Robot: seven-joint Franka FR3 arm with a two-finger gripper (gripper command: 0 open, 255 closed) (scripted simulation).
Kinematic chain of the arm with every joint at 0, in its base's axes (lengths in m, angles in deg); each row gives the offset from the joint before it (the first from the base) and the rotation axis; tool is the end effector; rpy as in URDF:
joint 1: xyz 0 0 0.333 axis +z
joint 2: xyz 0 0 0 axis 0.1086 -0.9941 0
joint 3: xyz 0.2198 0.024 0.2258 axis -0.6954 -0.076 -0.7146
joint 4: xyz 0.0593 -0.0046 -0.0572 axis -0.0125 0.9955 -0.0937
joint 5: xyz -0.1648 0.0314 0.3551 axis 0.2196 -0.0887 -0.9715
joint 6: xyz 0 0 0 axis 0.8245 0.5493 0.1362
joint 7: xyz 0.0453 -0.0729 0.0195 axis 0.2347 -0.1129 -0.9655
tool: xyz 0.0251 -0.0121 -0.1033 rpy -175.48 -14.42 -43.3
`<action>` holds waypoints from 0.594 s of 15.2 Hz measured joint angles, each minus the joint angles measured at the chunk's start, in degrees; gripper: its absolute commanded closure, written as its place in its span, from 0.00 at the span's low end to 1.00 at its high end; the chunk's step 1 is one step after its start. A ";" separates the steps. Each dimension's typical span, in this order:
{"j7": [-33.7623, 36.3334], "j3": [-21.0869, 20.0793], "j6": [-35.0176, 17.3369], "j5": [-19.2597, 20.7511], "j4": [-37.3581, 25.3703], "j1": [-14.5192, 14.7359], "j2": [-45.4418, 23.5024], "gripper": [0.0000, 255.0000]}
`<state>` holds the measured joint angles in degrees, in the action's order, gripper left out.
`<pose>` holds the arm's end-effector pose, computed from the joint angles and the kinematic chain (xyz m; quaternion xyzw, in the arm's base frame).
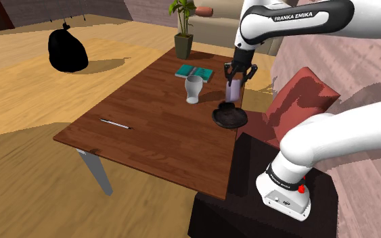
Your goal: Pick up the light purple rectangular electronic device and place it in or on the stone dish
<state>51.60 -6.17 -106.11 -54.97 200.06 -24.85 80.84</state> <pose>0.3360 -0.1288 0.4982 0.8830 -0.4688 0.0111 0.0194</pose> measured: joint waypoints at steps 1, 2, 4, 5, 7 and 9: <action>-1.08 0.91 -0.39 0.54 0.10 -0.49 -0.23 1.00; -1.46 1.27 -1.16 0.77 0.68 -0.68 -0.42 1.00; -1.91 1.71 -2.55 1.07 1.72 -0.91 -0.77 1.00; -1.98 1.82 -3.21 1.14 2.31 -0.97 -0.83 1.00; -1.99 1.93 -4.84 1.26 3.66 -1.02 -1.11 1.00; -1.82 1.90 -6.44 1.28 5.01 -1.00 -1.37 1.00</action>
<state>49.78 -4.27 -112.55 -53.69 205.07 -25.85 79.47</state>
